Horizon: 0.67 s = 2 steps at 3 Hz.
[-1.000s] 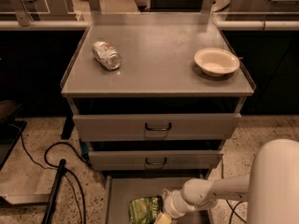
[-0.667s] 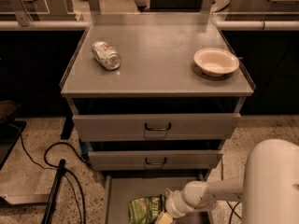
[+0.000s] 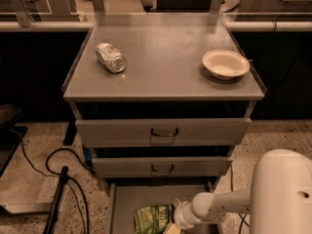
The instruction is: Pick green jalapeno chip bag from bottom drawer and place on counter
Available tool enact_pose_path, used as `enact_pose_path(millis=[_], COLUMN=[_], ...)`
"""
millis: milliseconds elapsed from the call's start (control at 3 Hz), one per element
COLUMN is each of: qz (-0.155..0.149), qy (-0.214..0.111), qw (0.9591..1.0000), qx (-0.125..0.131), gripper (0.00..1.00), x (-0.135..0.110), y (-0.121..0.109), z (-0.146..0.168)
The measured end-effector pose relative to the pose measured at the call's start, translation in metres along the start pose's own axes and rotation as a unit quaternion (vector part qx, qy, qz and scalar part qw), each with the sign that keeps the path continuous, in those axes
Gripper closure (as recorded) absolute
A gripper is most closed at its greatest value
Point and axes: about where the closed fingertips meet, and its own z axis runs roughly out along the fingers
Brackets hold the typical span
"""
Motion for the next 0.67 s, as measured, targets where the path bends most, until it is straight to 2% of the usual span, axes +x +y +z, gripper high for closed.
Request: enact_pose_path(millis=[333,667], qz=[0.011,0.012], qy=[0.027,0.028], qw=[0.9991,0.9991], qx=[0.031,0.031], gripper=[0.0,0.0], x=[0.0457,0.0474], y=[-0.021,-0.0218], z=[0.0217,0.023])
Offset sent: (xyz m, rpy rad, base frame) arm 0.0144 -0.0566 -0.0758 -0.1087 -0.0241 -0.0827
